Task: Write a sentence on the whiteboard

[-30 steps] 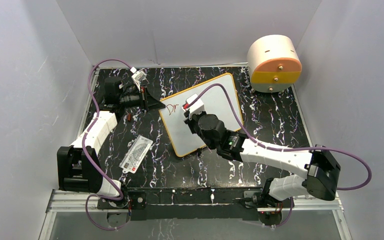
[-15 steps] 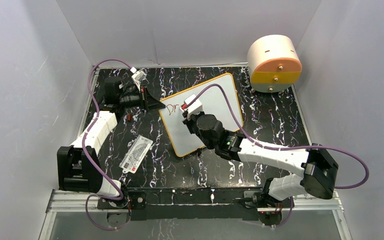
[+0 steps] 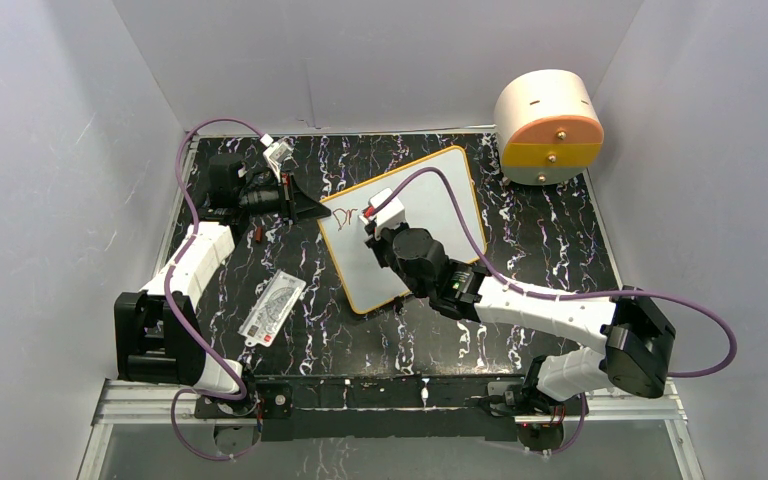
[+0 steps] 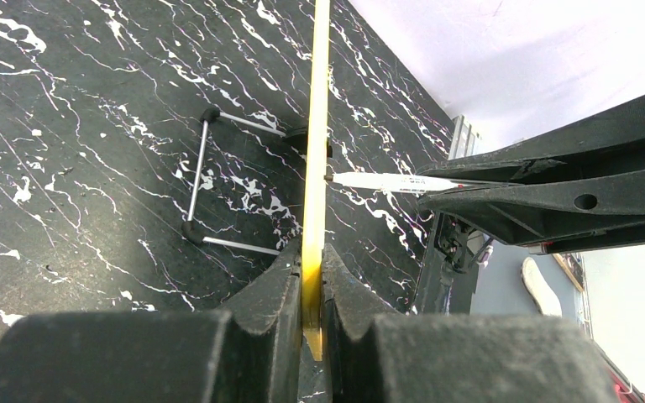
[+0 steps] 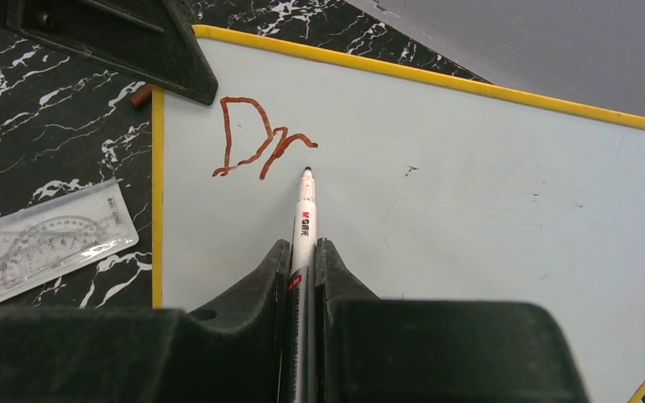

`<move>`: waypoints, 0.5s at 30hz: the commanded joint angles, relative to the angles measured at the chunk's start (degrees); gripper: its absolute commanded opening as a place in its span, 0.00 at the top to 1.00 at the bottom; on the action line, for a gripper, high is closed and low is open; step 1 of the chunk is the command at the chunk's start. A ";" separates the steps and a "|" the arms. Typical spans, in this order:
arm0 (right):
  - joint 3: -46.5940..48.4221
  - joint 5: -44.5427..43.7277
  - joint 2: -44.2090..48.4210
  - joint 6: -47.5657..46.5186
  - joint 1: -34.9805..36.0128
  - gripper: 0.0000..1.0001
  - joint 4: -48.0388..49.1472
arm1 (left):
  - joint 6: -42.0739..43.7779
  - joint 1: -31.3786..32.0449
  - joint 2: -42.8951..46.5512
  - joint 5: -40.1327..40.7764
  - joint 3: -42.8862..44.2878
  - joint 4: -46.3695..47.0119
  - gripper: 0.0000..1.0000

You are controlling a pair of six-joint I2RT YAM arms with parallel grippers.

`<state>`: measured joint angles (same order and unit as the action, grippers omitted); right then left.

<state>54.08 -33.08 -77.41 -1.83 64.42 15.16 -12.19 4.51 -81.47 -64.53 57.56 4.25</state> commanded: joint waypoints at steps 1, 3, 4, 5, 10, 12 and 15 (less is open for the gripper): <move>0.97 -1.81 -0.05 0.59 -0.68 1.00 1.79 | 0.76 0.19 -0.60 -0.24 -0.90 -1.73 1.00; 0.87 -2.22 0.17 0.59 -0.76 1.00 1.41 | 0.71 0.22 -0.61 -0.31 -0.87 -1.78 1.00; 0.85 -2.37 0.20 0.59 -0.84 1.00 1.37 | 0.75 0.23 -0.62 -0.33 -0.87 -1.78 1.00; 0.89 -2.61 0.30 0.59 -0.88 1.00 1.17 | 0.76 0.23 -0.62 -0.33 -0.92 -1.78 1.00; 0.78 -3.63 0.50 0.56 -1.37 1.00 0.73 | 0.76 0.23 -0.65 -0.33 -0.87 -1.77 1.00; 0.85 -3.64 0.57 0.59 -1.49 1.00 0.82 | 0.69 0.28 -0.71 -0.42 -0.88 -1.72 1.00; 0.90 -3.79 0.29 0.59 -1.65 1.00 1.40 | 0.76 0.36 -0.74 -0.59 -0.96 -1.78 1.00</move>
<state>54.08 -34.54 -77.38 -1.58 63.70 15.05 -12.19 4.49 -81.71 -64.51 57.56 4.36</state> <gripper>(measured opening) 0.195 0.079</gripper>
